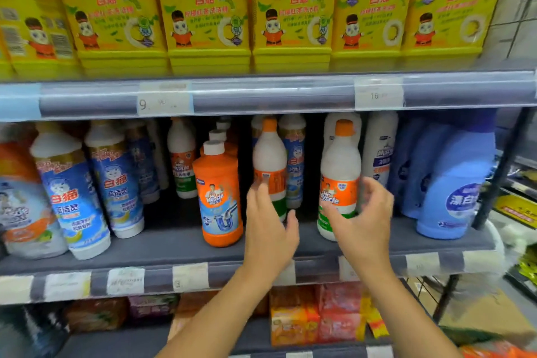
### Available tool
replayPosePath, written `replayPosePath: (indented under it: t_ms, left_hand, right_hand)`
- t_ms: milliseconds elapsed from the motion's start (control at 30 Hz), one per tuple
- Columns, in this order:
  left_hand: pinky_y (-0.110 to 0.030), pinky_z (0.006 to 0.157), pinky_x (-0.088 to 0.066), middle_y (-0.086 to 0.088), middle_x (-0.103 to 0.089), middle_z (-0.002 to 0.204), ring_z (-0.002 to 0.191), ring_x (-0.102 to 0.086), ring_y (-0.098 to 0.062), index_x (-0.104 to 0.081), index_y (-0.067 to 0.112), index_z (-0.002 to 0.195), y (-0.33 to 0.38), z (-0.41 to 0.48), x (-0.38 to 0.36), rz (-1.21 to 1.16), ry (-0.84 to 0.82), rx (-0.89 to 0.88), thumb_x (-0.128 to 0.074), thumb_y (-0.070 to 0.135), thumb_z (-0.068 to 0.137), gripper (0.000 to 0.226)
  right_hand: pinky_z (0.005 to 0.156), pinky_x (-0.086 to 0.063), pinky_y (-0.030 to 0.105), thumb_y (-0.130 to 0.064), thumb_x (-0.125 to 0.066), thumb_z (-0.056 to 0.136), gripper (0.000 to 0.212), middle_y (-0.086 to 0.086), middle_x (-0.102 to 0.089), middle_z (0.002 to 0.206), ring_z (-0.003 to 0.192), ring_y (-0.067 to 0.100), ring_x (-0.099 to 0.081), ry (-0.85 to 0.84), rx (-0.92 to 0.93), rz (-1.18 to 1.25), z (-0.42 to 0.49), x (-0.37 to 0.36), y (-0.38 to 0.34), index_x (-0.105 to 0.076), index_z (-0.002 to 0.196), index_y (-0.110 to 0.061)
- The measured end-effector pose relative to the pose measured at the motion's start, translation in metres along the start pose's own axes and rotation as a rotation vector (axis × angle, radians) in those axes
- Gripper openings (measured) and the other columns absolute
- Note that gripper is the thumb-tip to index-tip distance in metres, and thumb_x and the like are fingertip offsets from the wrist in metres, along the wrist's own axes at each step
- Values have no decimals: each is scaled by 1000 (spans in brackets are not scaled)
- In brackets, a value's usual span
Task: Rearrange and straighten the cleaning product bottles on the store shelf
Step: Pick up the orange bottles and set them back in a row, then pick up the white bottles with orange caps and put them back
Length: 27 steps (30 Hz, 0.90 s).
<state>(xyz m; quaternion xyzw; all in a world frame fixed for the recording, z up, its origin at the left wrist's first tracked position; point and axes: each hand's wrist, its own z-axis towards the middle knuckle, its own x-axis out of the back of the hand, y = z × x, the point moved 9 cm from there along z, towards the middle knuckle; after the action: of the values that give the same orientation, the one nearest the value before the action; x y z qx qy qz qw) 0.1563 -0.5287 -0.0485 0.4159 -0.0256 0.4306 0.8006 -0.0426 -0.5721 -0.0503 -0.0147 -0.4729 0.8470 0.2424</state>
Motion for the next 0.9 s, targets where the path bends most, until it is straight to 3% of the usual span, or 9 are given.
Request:
replayPosePath:
  t_ms: [100, 233, 300, 400, 533, 667, 800, 900]
  left_hand:
    - [-40, 108, -38, -16, -40, 140, 130, -40, -31, -20, 5, 146, -18, 15, -15, 45, -12, 180, -73, 16, 77, 87]
    - [-47, 101, -43, -26, -42, 138, 126, -45, -38, -11, -3, 148, -34, 32, -30, 43, -16, 269, -73, 7, 73, 97]
    - [-46, 95, -45, -29, -45, 132, 120, -49, -42, -13, -8, 146, -40, 37, -33, 87, 2, 294, -74, 8, 74, 95]
    - [-44, 85, -50, -29, -55, 120, 108, -57, -43, -31, -7, 134, -49, 40, -34, 58, 31, 360, -77, 10, 70, 81]
    - [-27, 72, -44, -18, -66, 107, 96, -64, -34, -51, 1, 112, -60, 44, -29, -59, 50, 450, -87, 14, 58, 66]
    - [-26, 72, -44, -7, -66, 98, 85, -61, -22, -53, 12, 105, -57, 39, -24, -140, 57, 438, -89, 16, 51, 66]
    - [-21, 73, -47, 9, -64, 97, 89, -59, -12, -54, 20, 118, -44, 25, -15, -201, 53, 350, -88, 19, 53, 74]
    - [-1, 60, -43, 30, -57, 91, 83, -57, 9, -50, 38, 112, -23, 12, 0, -249, 47, 269, -89, 17, 53, 74]
  right_hand:
    - [81, -47, 32, -37, -86, 59, 83, 2, -46, 115, 104, 18, -52, -93, -89, -9, 11, -17, 14, -42, 126, -16]
    - [67, -41, 25, -37, -86, 60, 75, 5, -50, 108, 92, 20, -55, -123, -144, -52, 16, -27, 27, -42, 116, -14]
    - [68, -45, 30, -38, -86, 60, 72, 6, -52, 105, 91, 21, -57, -140, -156, -70, 17, -30, 33, -43, 114, -15]
    - [71, -51, 35, -43, -85, 59, 72, 5, -57, 102, 90, 22, -60, -171, -146, -102, 20, -30, 37, -45, 112, -16]
    - [66, -46, 31, -46, -86, 56, 69, 2, -60, 97, 85, 21, -60, -199, -114, -123, 27, -27, 34, -47, 106, -19]
    - [61, -42, 27, -42, -87, 57, 63, -1, -59, 93, 81, 18, -59, -222, -96, -98, 27, -25, 30, -47, 101, -20]
    - [55, -37, 14, -38, -87, 59, 61, -6, -57, 92, 78, 12, -56, -227, -61, -20, 20, -16, 24, -45, 100, -24]
    - [61, -39, 11, -35, -88, 59, 64, -13, -58, 94, 79, 1, -56, -243, -10, 63, 12, -5, 13, -45, 106, -29]
